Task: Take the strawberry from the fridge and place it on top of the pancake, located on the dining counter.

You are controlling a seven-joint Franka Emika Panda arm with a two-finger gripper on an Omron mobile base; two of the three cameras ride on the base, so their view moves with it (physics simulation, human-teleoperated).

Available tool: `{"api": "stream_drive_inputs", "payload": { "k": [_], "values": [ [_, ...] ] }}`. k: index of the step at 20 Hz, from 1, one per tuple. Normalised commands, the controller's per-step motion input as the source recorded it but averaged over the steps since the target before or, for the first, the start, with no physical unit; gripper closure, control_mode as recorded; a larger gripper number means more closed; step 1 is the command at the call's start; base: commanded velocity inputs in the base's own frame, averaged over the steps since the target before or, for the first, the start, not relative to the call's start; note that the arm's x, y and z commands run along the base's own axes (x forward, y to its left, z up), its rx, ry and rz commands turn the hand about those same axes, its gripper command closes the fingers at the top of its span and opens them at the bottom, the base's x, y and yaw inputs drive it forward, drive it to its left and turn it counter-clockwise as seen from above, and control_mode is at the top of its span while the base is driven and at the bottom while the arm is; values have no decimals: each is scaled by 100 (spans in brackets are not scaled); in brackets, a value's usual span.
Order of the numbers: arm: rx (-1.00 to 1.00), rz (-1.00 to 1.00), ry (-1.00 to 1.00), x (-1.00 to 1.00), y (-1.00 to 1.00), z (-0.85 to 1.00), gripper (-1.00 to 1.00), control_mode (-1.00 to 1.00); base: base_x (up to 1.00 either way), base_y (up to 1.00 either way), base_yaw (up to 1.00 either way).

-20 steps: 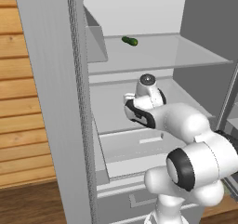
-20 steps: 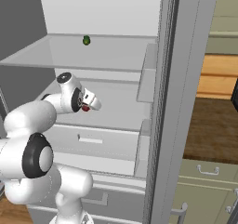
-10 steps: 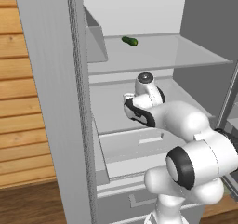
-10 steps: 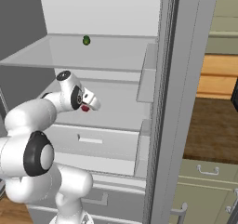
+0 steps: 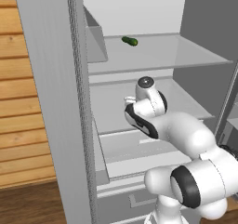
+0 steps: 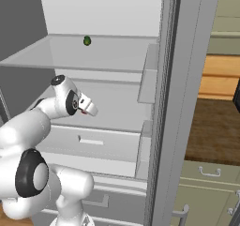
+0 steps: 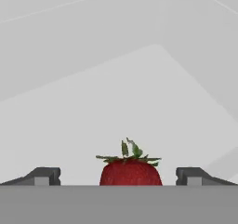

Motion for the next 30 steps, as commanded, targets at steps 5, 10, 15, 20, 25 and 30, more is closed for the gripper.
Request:
{"api": "stream_drive_inputs", "payload": {
  "k": [5,10,15,20,25,30],
  "values": [
    [0,-1,0,-4,0,-7,-100,-100,0,0,0],
    [0,0,0,0,0,-16,100,-100,0,0,0],
    [0,0,0,0,0,-17,100,-100,0,0,0],
    [0,0,-6,-4,0,-3,100,-100,0,0,0],
    [0,0,-4,-33,0,0,100,-100,0,0,0],
    [7,9,0,-100,-5,31,100,-100,0,0,0]
  ]
}}
